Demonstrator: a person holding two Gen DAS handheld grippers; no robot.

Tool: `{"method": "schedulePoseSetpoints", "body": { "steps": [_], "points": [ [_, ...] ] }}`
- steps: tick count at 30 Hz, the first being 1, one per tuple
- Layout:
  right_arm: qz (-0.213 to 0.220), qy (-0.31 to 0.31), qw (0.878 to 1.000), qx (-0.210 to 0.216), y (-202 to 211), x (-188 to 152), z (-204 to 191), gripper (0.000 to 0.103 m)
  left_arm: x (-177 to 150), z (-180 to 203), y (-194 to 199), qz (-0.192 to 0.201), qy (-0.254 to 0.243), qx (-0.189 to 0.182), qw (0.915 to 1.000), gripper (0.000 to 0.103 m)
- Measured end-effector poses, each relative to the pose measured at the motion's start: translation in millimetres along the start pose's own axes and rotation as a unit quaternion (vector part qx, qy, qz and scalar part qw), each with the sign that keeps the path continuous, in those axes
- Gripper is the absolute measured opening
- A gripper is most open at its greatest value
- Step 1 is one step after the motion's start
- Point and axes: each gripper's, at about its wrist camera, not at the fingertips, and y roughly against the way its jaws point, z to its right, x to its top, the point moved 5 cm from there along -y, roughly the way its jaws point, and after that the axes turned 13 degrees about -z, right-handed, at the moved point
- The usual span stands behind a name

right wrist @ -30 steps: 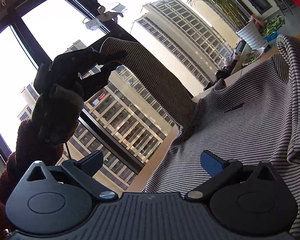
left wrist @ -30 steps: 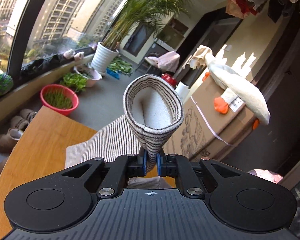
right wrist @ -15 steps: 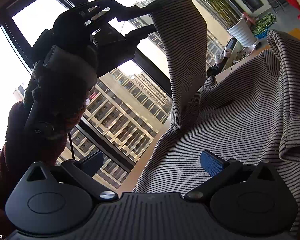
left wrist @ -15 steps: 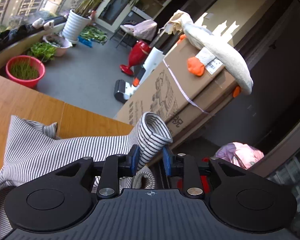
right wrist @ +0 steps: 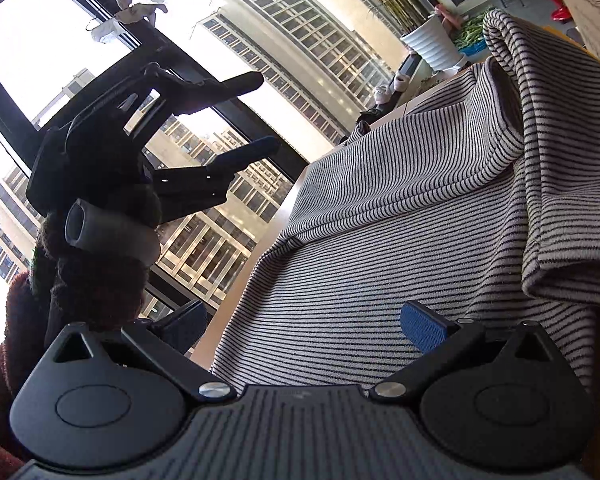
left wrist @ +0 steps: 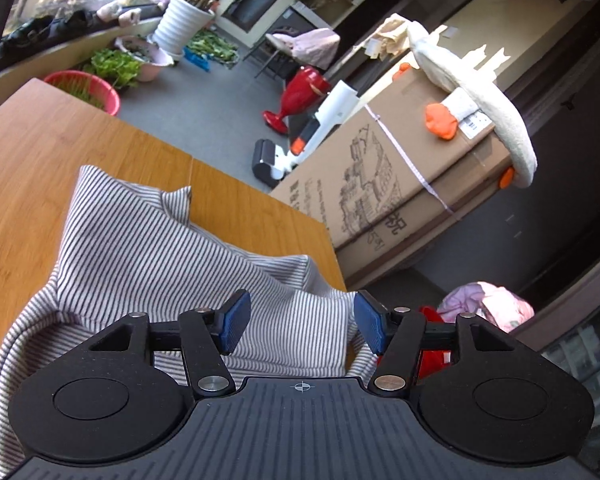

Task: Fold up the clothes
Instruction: 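Fold the sleeve across the shirt body with the left gripper and release, then grasp the other sleeve with the right gripper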

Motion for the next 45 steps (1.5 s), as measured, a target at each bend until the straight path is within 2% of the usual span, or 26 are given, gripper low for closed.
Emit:
{"method": "schedulePoseSetpoints", "body": {
  "steps": [3, 6, 9, 13, 18, 19, 21, 23, 27, 29, 32, 34, 37, 40, 42, 45],
  "points": [
    [0.001, 0.013, 1.000, -0.026, -6, -3, -5, 0.103, -17, -41, -10, -0.008, 0.028, 0.020, 0.9994, 0.063],
    [-0.006, 0.021, 0.999, -0.050, -12, -6, -12, 0.103, -26, -75, -10, 0.002, 0.047, 0.022, 0.9986, 0.064],
    [-0.016, 0.019, 0.999, -0.047, -20, -2, -16, 0.103, -27, -98, 3, 0.026, 0.054, 0.001, 0.9982, 0.060],
    [-0.023, 0.008, 0.999, -0.031, -34, 11, -18, 0.103, -29, -119, 22, 0.053, 0.027, 0.026, 0.9979, 0.042],
    [-0.042, 0.042, 0.997, -0.049, -63, 23, -36, 0.103, -29, -139, 48, 0.084, 0.034, 0.055, 0.9944, 0.042],
    [-0.039, 0.038, 0.997, -0.064, -59, 25, -37, 0.103, -30, -139, 51, 0.087, 0.035, 0.057, 0.9939, 0.045],
    [-0.022, 0.013, 0.995, -0.093, -42, 28, -35, 0.102, -35, -129, 55, 0.090, 0.027, 0.062, 0.9936, 0.063],
    [-0.006, -0.011, 0.992, -0.123, -24, 31, -33, 0.100, -43, -109, 55, 0.091, 0.001, 0.066, 0.9936, 0.093],
    [0.026, -0.059, 0.981, -0.182, 12, 37, -28, 0.088, -67, -66, 44, 0.077, -0.074, 0.005, 0.9943, 0.096],
    [0.043, -0.083, 0.973, -0.210, 31, 39, -26, 0.082, -73, -62, 37, 0.065, -0.083, -0.016, 0.9943, 0.098],
    [0.087, -0.210, 0.958, -0.176, 63, 33, -3, 0.068, -73, -66, 29, 0.045, -0.067, -0.036, 0.9961, 0.099],
    [0.109, -0.286, 0.942, -0.137, 72, 28, 13, 0.052, -71, -76, 30, 0.045, -0.043, -0.058, 0.9964, 0.100],
    [0.116, -0.355, 0.921, -0.115, 60, 24, 36, 0.045, -73, -76, 29, 0.044, -0.045, -0.058, 0.9963, 0.101],
    [0.125, -0.382, 0.909, -0.111, 41, 26, 54, 0.045, -77, -68, 25, 0.033, -0.071, -0.047, 0.9958, 0.103],
    [0.142, -0.379, 0.907, -0.120, 29, 35, 69, 0.043, -79, -66, 22, 0.027, -0.078, -0.049, 0.9954, 0.103],
    [0.143, -0.348, 0.910, -0.172, 28, 59, 81, 0.009, -77, -68, 22, 0.027, -0.071, -0.058, 0.9954, 0.103]
  ]
}}
